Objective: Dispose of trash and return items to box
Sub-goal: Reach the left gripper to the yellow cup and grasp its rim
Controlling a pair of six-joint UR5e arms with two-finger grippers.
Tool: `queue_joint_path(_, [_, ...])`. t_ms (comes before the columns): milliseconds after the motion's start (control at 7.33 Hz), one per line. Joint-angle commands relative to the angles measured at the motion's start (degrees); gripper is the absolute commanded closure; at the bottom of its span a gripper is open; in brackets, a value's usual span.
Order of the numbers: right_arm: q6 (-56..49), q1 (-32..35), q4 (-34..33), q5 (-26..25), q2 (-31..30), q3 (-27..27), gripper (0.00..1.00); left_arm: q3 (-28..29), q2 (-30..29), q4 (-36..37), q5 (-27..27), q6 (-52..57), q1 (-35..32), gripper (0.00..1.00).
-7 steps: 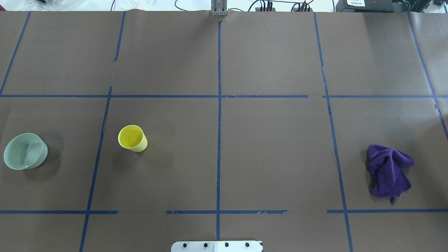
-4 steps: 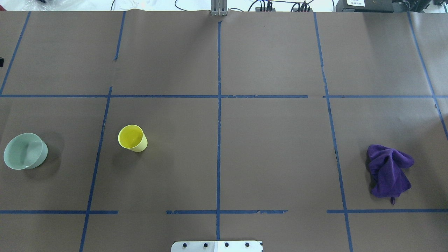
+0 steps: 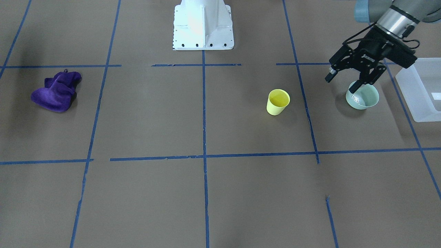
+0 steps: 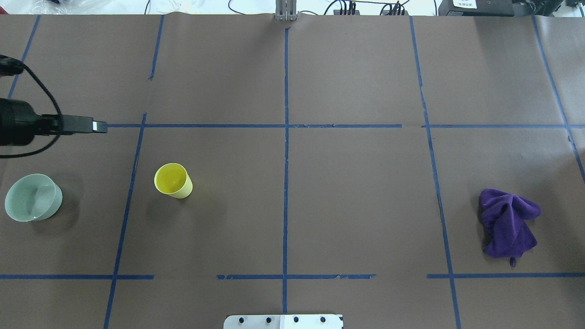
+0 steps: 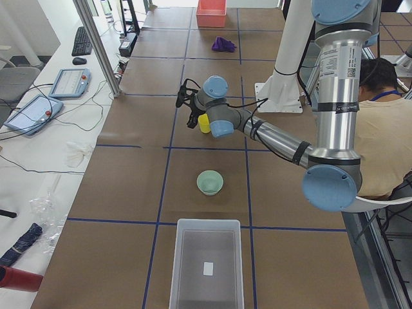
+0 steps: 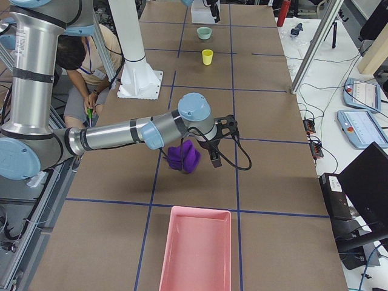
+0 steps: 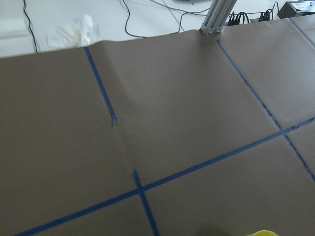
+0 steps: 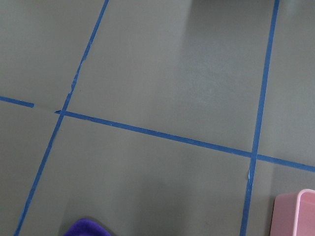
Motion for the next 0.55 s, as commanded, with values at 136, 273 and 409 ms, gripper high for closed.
queue_joint_path(136, [0.1,0.0,0.3,-0.1,-0.3,-0.4,0.0,0.1,-2.5,10.9,15.2,-11.6,12.3,0.3])
queue_joint_path(273, [0.1,0.0,0.3,-0.1,-0.4,-0.4,0.0,0.6,-2.9,11.2,15.4,-13.3,13.4,0.35])
queue_joint_path(409, [0.1,0.0,0.3,-0.1,-0.5,-0.4,0.0,1.3,-3.5,11.3,15.5,-13.6,14.5,0.36])
